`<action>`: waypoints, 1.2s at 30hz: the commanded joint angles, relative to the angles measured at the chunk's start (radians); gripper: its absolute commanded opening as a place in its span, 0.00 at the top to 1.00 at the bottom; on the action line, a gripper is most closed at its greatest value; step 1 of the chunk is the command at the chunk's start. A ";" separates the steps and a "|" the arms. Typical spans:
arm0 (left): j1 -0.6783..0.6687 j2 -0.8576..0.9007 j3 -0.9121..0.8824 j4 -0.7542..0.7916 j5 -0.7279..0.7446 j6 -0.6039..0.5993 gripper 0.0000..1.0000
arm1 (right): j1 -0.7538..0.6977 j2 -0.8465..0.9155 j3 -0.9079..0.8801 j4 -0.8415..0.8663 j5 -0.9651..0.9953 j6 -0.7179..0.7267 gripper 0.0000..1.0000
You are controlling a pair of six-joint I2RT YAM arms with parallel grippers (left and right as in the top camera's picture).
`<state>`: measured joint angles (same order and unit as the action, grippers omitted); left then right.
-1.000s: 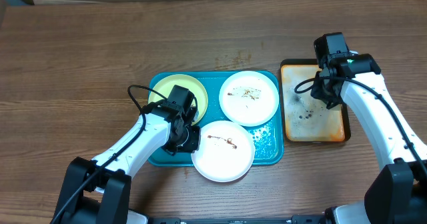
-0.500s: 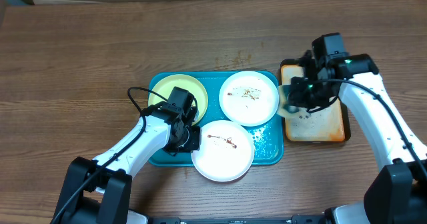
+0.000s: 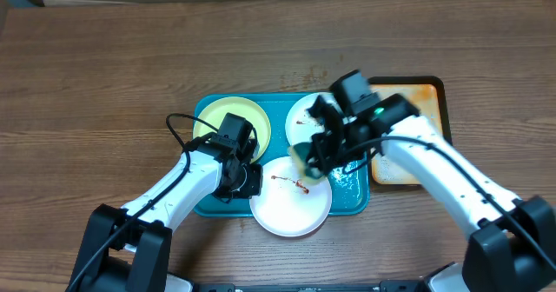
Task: Clean dirty plates on tray and stack at the side
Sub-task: 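Scrub the front white plate with the sponge in the right gripper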
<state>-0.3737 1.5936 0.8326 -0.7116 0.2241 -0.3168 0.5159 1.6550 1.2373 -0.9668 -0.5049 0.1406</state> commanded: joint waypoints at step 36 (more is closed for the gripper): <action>-0.007 0.009 -0.013 0.006 -0.005 -0.029 0.94 | 0.224 0.159 -0.114 0.340 0.107 0.333 0.96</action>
<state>-0.3737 1.5936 0.8310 -0.7097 0.2245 -0.3237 0.7399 1.8126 1.1591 -0.6502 -0.3927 0.4484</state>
